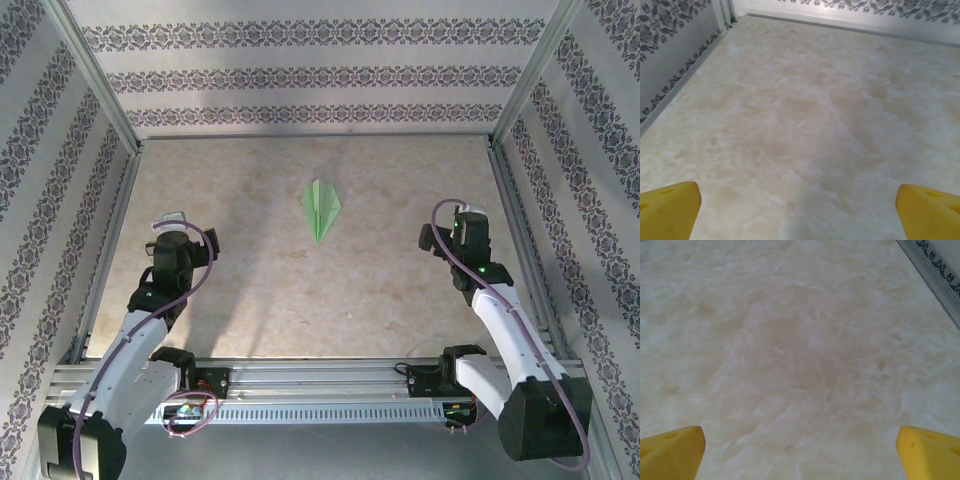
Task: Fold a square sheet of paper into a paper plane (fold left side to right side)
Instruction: Reset both arms
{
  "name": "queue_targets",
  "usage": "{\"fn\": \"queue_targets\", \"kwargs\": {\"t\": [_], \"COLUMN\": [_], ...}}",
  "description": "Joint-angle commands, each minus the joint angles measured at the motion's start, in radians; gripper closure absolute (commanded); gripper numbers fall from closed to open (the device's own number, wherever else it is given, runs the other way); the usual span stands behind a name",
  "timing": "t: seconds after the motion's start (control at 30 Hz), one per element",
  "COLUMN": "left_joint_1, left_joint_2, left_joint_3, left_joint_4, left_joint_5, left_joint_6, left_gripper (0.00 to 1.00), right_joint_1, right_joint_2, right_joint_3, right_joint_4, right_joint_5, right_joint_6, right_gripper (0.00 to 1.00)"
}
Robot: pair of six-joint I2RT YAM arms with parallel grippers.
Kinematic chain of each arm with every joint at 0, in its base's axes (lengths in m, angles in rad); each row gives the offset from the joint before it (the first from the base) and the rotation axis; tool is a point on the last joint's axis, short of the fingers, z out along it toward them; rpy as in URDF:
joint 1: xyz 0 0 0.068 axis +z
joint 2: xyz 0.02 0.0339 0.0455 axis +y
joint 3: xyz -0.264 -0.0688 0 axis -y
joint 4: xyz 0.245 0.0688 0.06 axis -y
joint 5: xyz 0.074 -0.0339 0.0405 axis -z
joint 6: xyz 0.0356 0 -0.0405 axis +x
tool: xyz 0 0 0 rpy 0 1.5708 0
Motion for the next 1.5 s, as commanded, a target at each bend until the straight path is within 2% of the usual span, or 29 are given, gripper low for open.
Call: {"fn": "queue_targets", "kwargs": {"t": [0.0,0.13,0.27,0.33,0.43,0.7,0.77,1.0,1.1,1.23,1.33,1.37,1.43,1.47], "left_joint_1": [0.016,0.018,0.018,0.018,0.018,0.027,0.03,0.037,0.043,0.065,0.088,0.089,0.099,0.101], "left_joint_2": [0.032,0.097,0.162,0.196,0.24,0.379,0.416,0.577,0.645,0.717,0.816,0.813,0.777,0.796], "left_joint_3": [-0.047,-0.11,-0.132,-0.14,-0.157,-0.186,-0.178,-0.153,-0.138,-0.159,-0.187,-0.19,-0.159,-0.143], "left_joint_4": [0.197,0.341,0.405,0.43,0.49,0.686,0.714,0.93,0.995,1.097,1.259,1.265,1.135,1.141], "left_joint_5": [-0.108,-0.145,-0.121,-0.124,-0.12,-0.042,-0.007,0.148,0.199,0.206,0.275,0.274,0.265,0.261], "left_joint_6": [0.081,0.114,0.152,0.167,0.186,0.257,0.276,0.333,0.312,0.282,0.29,0.288,0.262,0.263], "left_gripper": [0.0,0.0,0.0,0.0,0.0,0.0,0.0,0.0,0.0,0.0,0.01,0.01,0.01,0.01], "right_joint_1": [-0.017,-0.036,-0.045,-0.045,-0.045,-0.046,-0.049,-0.053,-0.053,-0.052,-0.05,-0.05,-0.05,-0.05], "right_joint_2": [0.045,0.147,0.279,0.312,0.363,0.573,0.549,0.558,0.556,0.557,0.557,0.558,0.557,0.557], "right_joint_3": [-0.083,-0.152,-0.188,-0.164,-0.192,-0.222,-0.197,-0.201,-0.203,-0.203,-0.203,-0.203,-0.203,-0.203], "right_joint_4": [0.292,0.501,0.721,0.73,0.909,1.208,1.119,1.139,1.141,1.141,1.141,1.141,1.141,1.141], "right_joint_5": [-0.002,-0.005,-0.056,-0.098,-0.141,-0.221,-0.222,-0.216,-0.216,-0.215,-0.213,-0.213,-0.213,-0.213], "right_joint_6": [-0.096,-0.145,-0.203,-0.232,-0.226,-0.222,-0.22,-0.213,-0.215,-0.215,-0.217,-0.216,-0.216,-0.216], "right_gripper": [0.02,0.02,0.02,0.02,0.02,0.02,0.02,0.02,0.02,0.02,0.02,0.02,0.02,0.02]}}
